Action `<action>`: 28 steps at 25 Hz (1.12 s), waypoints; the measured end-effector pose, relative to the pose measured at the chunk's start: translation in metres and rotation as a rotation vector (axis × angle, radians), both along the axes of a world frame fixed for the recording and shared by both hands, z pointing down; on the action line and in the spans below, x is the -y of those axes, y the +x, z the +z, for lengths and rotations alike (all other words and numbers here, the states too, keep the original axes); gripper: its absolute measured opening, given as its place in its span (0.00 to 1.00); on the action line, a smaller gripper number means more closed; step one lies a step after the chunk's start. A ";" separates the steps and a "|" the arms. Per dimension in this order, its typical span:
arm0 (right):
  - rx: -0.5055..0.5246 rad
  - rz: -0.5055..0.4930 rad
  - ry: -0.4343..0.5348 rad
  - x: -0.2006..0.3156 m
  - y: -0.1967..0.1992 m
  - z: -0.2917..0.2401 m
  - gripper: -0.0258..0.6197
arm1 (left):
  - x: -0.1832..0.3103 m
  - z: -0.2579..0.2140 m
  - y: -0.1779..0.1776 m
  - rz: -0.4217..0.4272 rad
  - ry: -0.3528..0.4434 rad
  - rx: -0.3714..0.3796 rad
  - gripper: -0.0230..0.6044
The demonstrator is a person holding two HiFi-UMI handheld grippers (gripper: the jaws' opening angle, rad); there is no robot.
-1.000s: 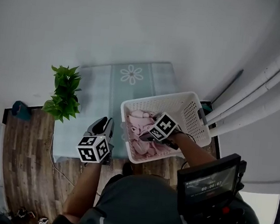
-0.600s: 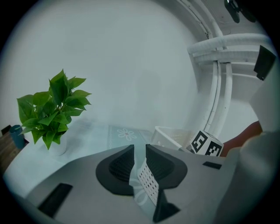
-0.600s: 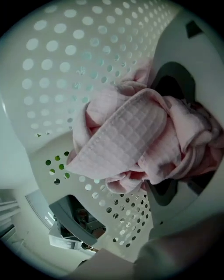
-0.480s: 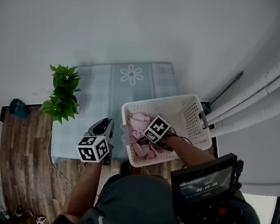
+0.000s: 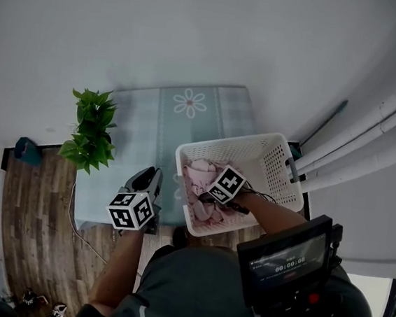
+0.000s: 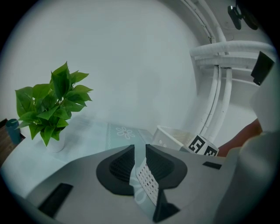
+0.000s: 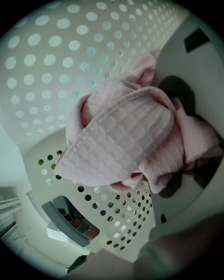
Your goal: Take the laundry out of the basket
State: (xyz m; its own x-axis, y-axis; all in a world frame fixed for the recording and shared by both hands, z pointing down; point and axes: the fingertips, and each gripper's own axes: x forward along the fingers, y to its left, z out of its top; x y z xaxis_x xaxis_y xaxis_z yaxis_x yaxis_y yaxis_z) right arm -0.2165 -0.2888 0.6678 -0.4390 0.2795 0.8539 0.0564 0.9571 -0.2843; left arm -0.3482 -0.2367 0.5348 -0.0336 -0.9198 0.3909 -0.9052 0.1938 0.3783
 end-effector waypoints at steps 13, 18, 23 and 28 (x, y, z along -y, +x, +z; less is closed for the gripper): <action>0.100 0.048 0.005 0.005 -0.002 -0.033 0.45 | 0.003 -0.037 0.000 0.059 0.088 0.020 0.10; 0.187 0.039 0.053 0.009 0.000 -0.063 0.45 | 0.003 -0.059 0.002 0.074 0.112 0.083 0.06; 0.299 0.053 0.084 0.012 0.004 -0.092 0.45 | 0.007 -0.077 0.007 0.090 0.144 0.109 0.06; 0.381 0.092 0.108 0.021 0.007 -0.128 0.45 | 0.012 -0.093 0.016 0.118 0.172 0.126 0.06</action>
State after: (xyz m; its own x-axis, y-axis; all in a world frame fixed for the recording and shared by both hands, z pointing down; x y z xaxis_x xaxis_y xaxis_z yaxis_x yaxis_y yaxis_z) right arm -0.2090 -0.3101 0.5402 -0.7489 0.1415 0.6474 0.0509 0.9863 -0.1567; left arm -0.3318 -0.2489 0.4419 0.0389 -0.9730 0.2276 -0.9599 0.0269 0.2790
